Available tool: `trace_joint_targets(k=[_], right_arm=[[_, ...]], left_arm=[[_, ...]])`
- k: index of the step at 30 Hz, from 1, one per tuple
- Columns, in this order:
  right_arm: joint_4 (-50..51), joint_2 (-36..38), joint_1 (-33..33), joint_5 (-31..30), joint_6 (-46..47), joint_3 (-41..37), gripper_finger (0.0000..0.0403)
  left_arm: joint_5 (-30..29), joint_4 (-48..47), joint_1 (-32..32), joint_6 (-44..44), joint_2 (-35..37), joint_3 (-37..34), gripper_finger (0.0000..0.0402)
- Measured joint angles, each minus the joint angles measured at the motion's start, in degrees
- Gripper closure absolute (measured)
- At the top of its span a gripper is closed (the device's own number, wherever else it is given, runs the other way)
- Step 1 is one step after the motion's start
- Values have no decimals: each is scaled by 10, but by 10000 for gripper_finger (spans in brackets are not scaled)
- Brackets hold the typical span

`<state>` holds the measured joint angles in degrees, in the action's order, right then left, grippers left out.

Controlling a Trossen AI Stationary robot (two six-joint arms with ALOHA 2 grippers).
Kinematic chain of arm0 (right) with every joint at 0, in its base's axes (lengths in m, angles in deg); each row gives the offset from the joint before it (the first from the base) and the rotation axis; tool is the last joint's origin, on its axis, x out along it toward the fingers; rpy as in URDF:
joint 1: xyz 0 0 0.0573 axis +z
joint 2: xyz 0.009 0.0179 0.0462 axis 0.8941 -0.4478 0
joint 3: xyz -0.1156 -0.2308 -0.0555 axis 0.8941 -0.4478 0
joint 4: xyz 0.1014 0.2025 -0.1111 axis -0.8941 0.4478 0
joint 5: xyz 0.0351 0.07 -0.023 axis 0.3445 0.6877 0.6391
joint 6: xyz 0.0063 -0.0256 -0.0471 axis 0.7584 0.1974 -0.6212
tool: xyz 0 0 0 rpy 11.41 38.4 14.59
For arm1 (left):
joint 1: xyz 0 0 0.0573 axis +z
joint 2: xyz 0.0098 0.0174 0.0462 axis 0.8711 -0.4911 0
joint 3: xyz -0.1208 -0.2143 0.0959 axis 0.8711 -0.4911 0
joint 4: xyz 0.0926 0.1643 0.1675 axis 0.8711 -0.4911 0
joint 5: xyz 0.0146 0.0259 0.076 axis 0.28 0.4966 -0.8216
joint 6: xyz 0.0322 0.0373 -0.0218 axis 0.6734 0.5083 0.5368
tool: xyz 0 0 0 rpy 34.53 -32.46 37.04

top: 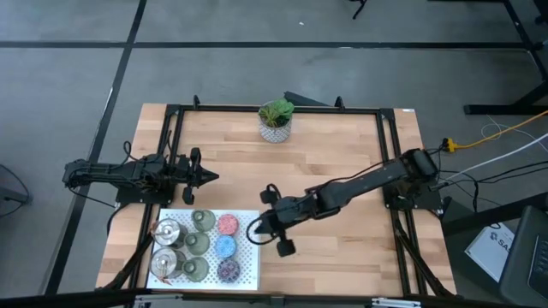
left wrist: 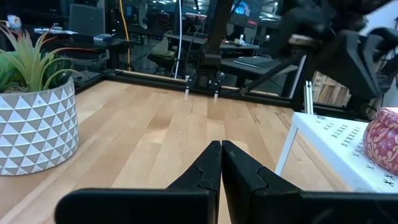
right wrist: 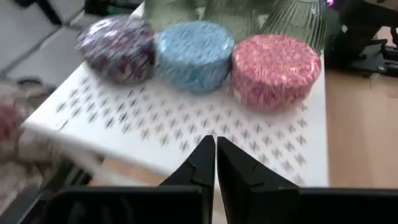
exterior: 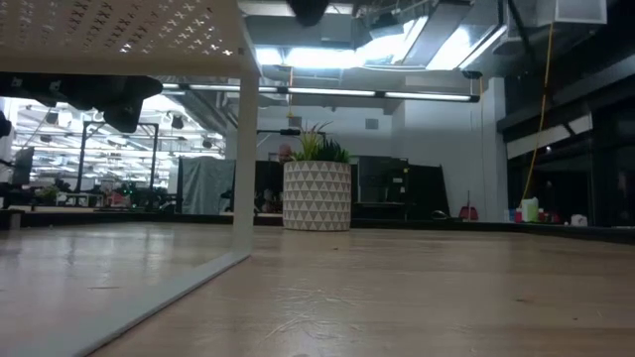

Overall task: Pick & Place candle stick holders
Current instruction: Return to Home Position

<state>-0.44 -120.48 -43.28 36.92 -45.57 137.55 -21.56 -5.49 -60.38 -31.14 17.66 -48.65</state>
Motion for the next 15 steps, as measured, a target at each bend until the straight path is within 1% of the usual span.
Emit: trace_joint_targets(k=[2, 6, 9, 11, 15], right_arm=[[46, 22, 1, -4, -8, 0, 383], [113, 73, 9, -50, -19, 0, 383], [154, 110, 23, -80, -46, 0, 383], [174, 133, 34, -85, -81, -11, 383], [197, 184, 56, -83, -138, -61, 383]], left_arm=[[0, 0, 0, 0, 0, 0, 395], [0, 0, 0, 0, 0, 0, 395], [0, 1, 0, 0, 0, 0, 396], [0, -1, 0, 0, 0, 0, 395], [0, -2, 0, 0, -2, 0, 396]])
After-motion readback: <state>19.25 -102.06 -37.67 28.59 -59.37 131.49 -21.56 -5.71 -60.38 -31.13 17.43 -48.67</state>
